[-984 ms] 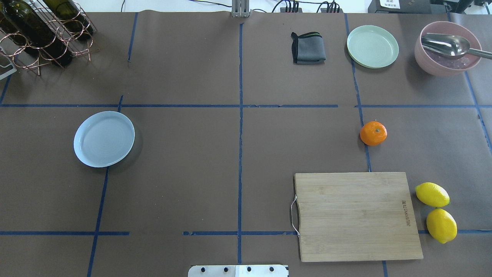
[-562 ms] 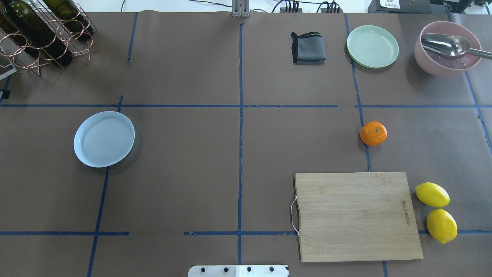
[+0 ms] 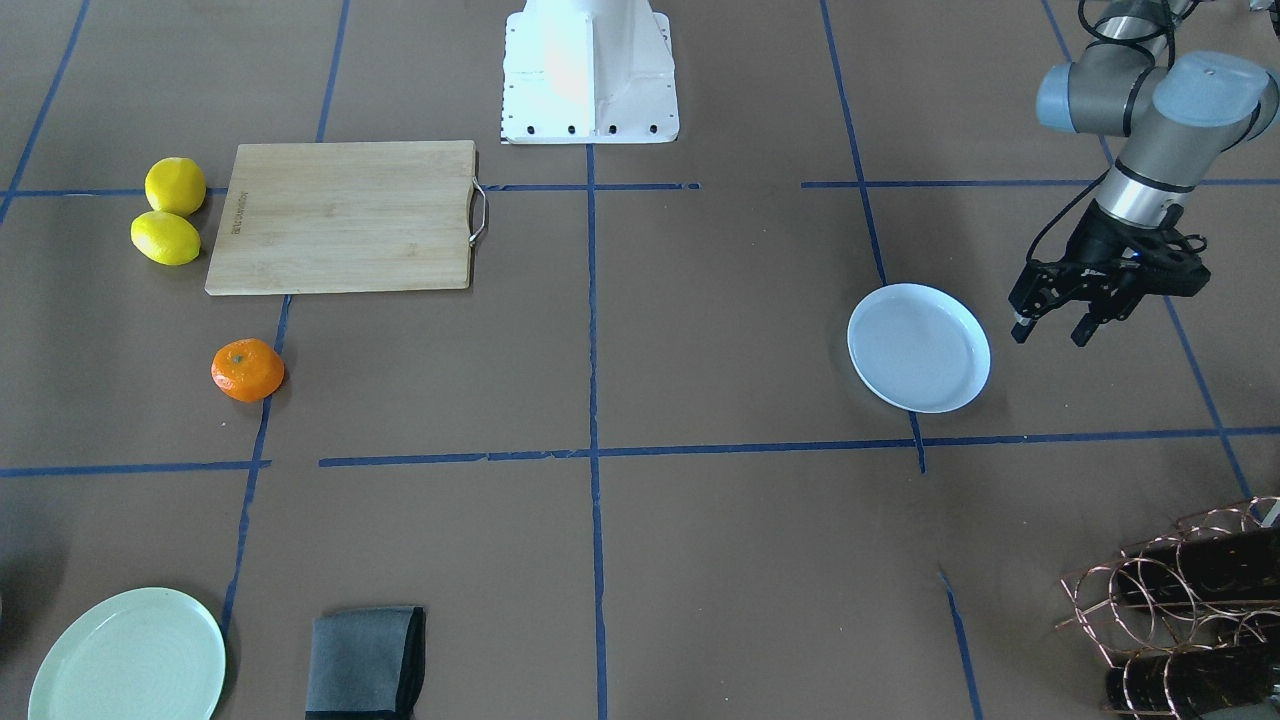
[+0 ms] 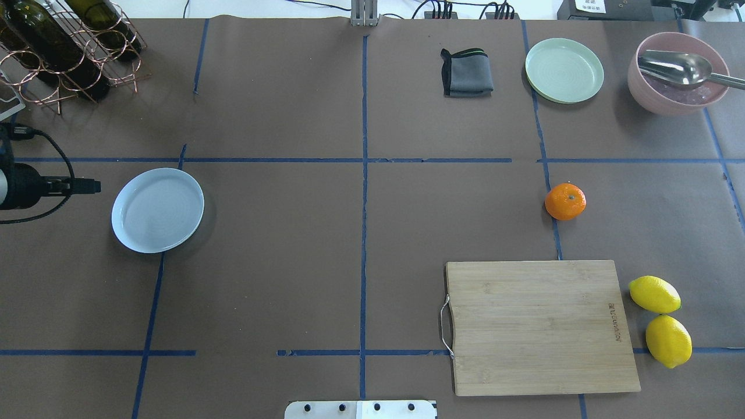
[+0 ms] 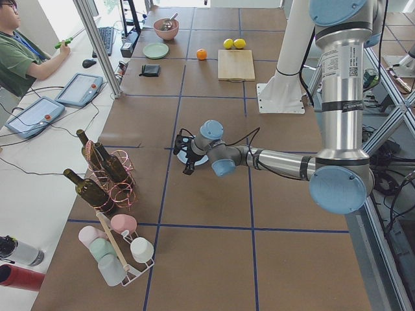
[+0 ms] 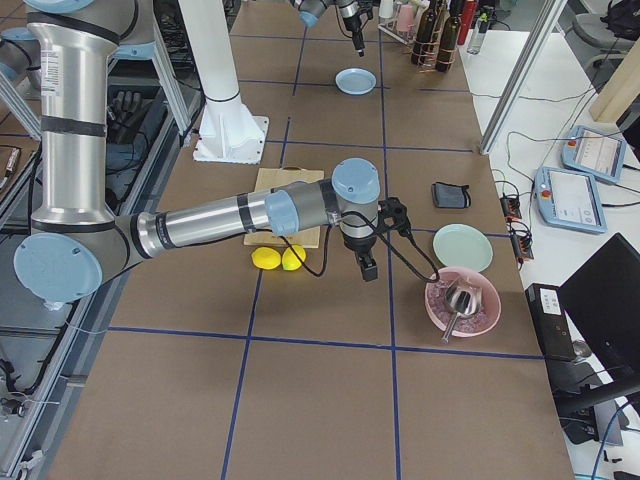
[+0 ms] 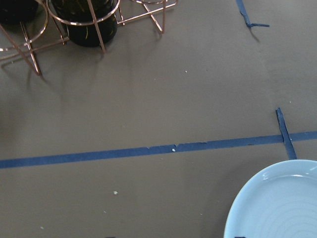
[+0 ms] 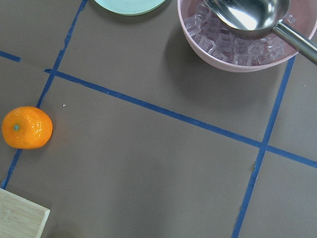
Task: Pick orange to plate
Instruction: 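Push the white plate with the left gripper toward the table centre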
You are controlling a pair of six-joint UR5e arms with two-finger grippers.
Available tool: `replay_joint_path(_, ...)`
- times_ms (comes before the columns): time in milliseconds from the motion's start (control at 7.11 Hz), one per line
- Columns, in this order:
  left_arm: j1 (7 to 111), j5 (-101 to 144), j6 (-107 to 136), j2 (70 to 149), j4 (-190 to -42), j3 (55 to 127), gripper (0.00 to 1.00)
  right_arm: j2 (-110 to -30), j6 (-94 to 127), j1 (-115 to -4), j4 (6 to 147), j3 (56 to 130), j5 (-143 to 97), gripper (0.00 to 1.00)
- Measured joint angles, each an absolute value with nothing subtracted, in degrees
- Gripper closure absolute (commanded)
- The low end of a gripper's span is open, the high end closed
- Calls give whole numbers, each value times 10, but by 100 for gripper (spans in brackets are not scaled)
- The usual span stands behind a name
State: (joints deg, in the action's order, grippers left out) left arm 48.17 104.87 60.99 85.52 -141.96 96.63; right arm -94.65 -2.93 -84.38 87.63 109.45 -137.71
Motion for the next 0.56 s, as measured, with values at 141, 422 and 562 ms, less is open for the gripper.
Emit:
replay_joint_path(141, 460, 1032, 652, 862, -1422, 962, 41, -947, -29, -844, 876, 1094, -1378, 0)
replay_joint_path(422, 436, 1013, 682, 882, -1422, 943, 49, -947, -29, -844, 876, 1093, -1378, 0)
replay_joint_path(562, 427, 1006, 685, 889, -1422, 937, 92, -947, -29, -844, 876, 1092, -1380, 0)
